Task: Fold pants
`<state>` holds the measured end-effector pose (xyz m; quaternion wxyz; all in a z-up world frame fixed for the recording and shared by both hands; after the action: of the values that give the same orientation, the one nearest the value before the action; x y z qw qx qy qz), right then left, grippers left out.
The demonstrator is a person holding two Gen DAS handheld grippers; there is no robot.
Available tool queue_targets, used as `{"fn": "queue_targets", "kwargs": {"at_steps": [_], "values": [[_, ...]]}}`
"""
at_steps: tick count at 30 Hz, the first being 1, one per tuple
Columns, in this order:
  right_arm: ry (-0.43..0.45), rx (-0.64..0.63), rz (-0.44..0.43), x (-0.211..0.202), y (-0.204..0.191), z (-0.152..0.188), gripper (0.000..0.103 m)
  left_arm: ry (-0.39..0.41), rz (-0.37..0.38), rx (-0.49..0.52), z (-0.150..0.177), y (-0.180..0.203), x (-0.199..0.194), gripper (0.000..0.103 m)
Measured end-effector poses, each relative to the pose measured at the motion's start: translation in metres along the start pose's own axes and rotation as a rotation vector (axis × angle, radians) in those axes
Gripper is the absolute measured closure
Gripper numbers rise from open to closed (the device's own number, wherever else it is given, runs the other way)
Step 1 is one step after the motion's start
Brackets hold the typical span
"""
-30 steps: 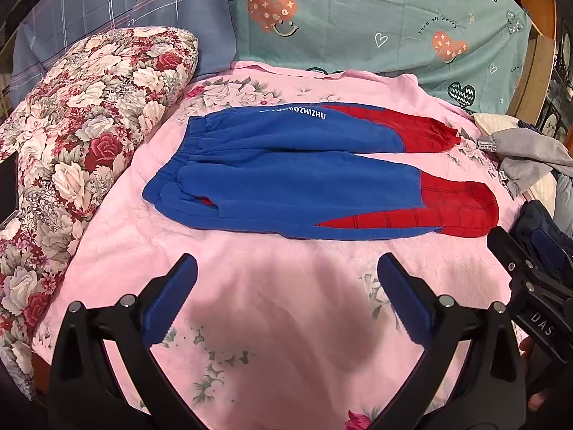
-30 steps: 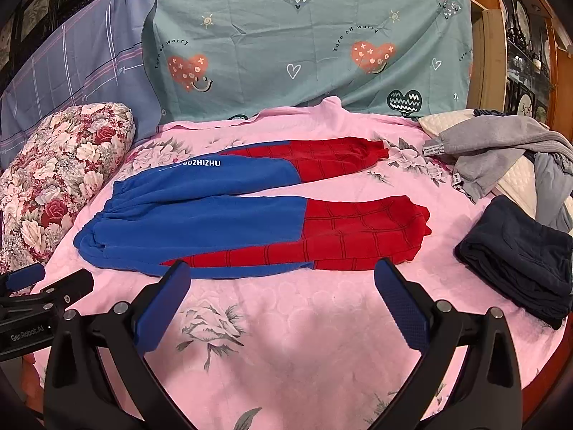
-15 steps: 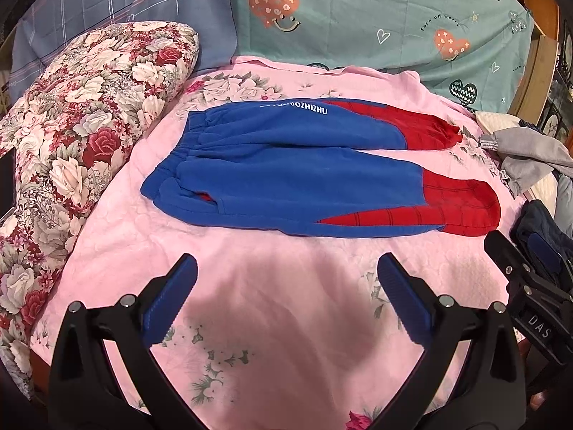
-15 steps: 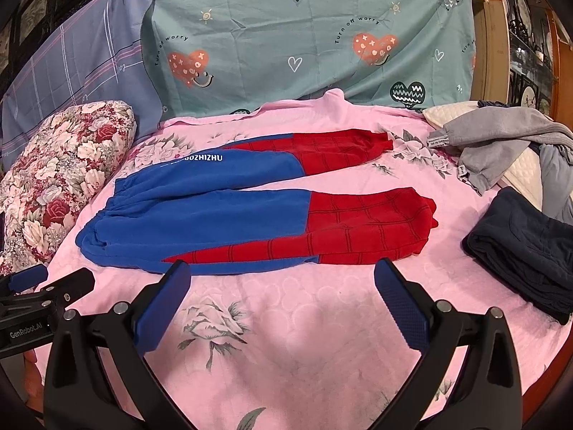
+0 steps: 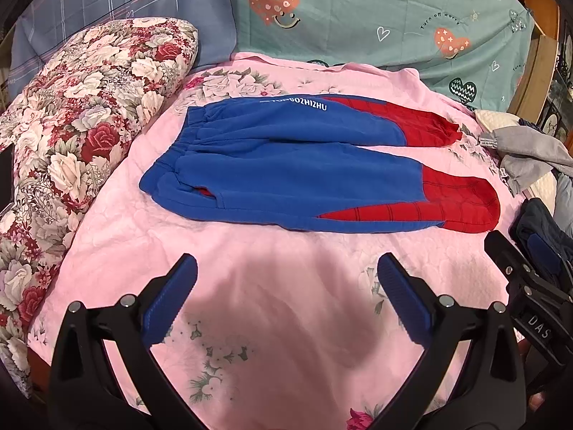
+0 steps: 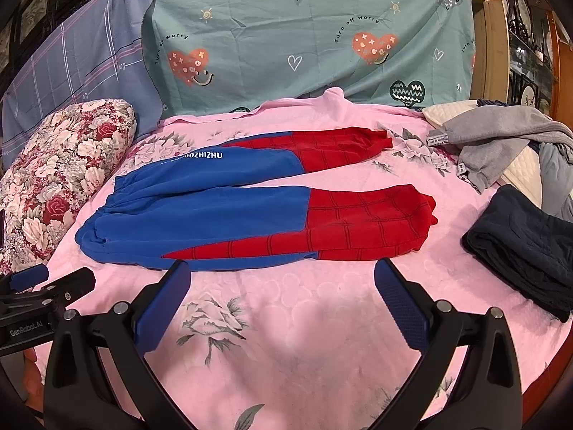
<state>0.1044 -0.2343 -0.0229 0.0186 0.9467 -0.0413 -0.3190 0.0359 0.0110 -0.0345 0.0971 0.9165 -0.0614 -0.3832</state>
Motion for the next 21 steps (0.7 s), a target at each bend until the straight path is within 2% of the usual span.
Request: {"fn": "queue_targets", "kwargs": {"at_steps": [21], "values": [[-0.018,-0.002,-0.001,0.0065,-0.0019,0.0027,0.001,-0.005,-0.003,-0.008,0.001,-0.0025,0.0051,0.002]]}}
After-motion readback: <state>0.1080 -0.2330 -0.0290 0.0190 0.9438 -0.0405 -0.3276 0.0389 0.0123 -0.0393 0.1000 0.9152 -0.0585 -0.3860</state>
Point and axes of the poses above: each gripper's, at about its wrist camera, not at the fingertips, and x roughly the way its jaws point, y to its right, z to its underside, the point moved 5 cm from there along x, roughly the way its jaws point, and after that the axes turned 12 degrees about z, right-handed, at the moved point
